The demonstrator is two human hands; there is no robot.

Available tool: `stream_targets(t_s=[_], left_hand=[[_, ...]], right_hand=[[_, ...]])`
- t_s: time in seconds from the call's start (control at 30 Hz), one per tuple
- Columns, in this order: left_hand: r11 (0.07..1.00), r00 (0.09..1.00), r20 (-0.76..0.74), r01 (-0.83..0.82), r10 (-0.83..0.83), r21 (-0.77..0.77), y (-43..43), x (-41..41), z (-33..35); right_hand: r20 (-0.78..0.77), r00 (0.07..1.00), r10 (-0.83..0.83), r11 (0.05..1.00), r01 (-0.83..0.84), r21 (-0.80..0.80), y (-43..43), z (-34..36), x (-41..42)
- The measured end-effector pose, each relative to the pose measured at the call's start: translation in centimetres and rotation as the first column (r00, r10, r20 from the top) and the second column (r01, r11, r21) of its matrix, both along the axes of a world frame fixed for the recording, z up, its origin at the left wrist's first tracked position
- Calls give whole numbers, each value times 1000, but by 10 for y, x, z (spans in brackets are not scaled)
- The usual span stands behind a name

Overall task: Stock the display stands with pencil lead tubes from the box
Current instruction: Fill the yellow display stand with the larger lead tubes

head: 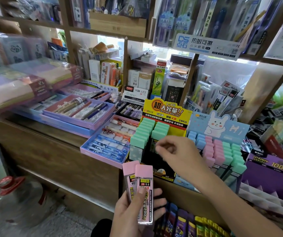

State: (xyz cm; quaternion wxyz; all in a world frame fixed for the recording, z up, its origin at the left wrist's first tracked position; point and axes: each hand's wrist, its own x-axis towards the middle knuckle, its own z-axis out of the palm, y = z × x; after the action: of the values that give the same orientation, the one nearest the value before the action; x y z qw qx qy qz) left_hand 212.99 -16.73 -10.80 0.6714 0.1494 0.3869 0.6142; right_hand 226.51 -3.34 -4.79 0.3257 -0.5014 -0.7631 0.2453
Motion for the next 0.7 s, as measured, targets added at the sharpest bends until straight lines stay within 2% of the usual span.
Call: stream_targets(t_s=[0.1, 0.27, 0.4, 0.5, 0.7], left_hand=[[1000, 1000, -24, -3, 3, -8, 1, 1, -2], [1000, 998, -57, 11, -11, -11, 2, 1, -4], [999, 995, -86, 45, -44, -1, 1, 3, -3], [998, 997, -24, 69, -69, -11, 2, 0, -4], [996, 995, 63, 84, -83, -2, 6, -2, -6]], right_hand=[[-126, 985, 114, 958, -143, -248, -19, -5, 1], [-282, 953, 112, 871, -231, -434, -34, -15, 8], [-317, 946, 70, 861, -218, -460, -34, -18, 12], [-359, 933, 35, 869, -206, -451, -32, -14, 16], [-422, 903, -82, 938, -73, -338, -16, 6, 30]])
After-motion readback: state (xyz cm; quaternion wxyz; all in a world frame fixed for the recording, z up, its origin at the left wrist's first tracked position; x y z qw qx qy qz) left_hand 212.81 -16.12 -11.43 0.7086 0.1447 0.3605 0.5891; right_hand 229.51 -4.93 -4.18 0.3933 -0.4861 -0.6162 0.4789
